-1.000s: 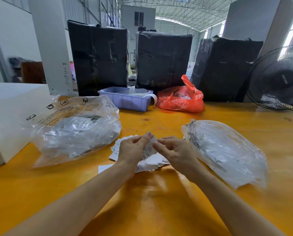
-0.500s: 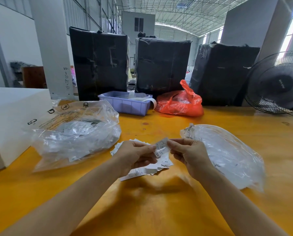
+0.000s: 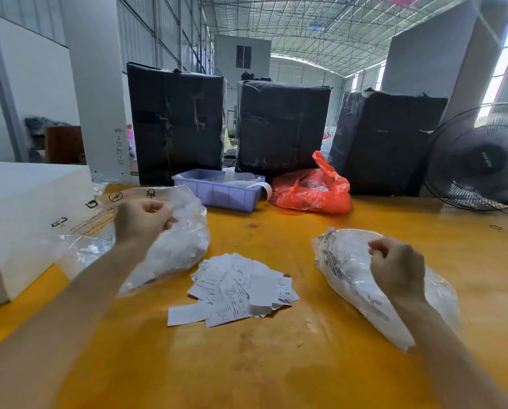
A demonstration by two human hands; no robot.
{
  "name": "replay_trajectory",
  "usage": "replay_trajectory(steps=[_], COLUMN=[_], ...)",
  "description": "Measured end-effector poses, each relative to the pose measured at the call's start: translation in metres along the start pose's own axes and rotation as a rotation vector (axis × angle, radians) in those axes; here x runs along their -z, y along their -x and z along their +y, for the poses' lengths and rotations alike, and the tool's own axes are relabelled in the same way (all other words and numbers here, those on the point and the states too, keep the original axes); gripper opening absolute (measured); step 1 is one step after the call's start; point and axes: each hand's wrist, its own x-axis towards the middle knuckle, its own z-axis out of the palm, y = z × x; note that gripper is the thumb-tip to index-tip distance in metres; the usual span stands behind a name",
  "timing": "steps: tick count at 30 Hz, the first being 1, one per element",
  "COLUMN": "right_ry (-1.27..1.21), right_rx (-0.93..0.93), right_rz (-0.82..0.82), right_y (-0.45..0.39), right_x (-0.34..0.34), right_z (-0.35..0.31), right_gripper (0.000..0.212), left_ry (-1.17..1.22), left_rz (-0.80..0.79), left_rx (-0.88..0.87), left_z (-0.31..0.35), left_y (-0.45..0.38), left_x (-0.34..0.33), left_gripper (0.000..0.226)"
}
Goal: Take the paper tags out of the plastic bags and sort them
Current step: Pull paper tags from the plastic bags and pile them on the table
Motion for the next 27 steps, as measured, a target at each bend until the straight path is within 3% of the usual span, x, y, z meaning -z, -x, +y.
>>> replay_trajectory(steps=[3, 5, 7, 11, 15, 18, 20, 23, 26, 27], right_ry=[0.201, 0.299, 0.340, 0.257, 0.227, 0.193, 0.168, 0.242, 0.222, 0.208], right_rx=[-0.082, -0.108, -0.107, -0.153, -0.140, -0.143, -0.141, -0.178, -0.149, -0.142], right_rz=[-0.217, -0.365, -0.410, -0.357, -0.247, -0.158, -0.230, -0.408, -0.299, -0.249], right_y=[-0.004, -0.001, 0.002, 0.004, 0.005, 0.002, 0.002, 0.005, 0.005, 0.005], right_x=[-0.005, -0.009, -0.012, -0.017, -0.014, -0.013, -0.012, -0.015, -0.014, -0.013], right_z=[0.025, 0.028, 0.028, 0.029, 0.027, 0.027, 0.026, 0.027, 0.026, 0.026], right_gripper=[0.025, 0.030, 0.023, 0.018, 0.011, 0.012, 0.012, 0.035, 0.006, 0.005], left_ry=[-0.316, -0.469, -0.567, -0.692, -0.774, -0.718, -0.688, -0.667, -0.618, -0.600], left_rz=[0.140, 0.127, 0.096, 0.050, 0.127, 0.167, 0.154, 0.107, 0.040, 0.011], left_rx=[-0.025, -0.016, -0.008, -0.016, -0.122, -0.279, -0.360, -0.495, -0.636, -0.674], left_z=[-0.023, -0.033, -0.040, -0.042, -0.035, -0.023, -0.016, -0.012, -0.013, -0.013], left_y=[-0.025, -0.032, -0.036, -0.031, -0.021, -0.012, -0.005, 0.010, 0.033, 0.041], left_x=[0.018, 0.026, 0.029, 0.028, 0.022, 0.013, 0.005, -0.011, -0.026, -0.031], left_gripper=[0.016, 0.014, 0.020, 0.009, 0.031, 0.035, 0.034, 0.032, 0.028, 0.027])
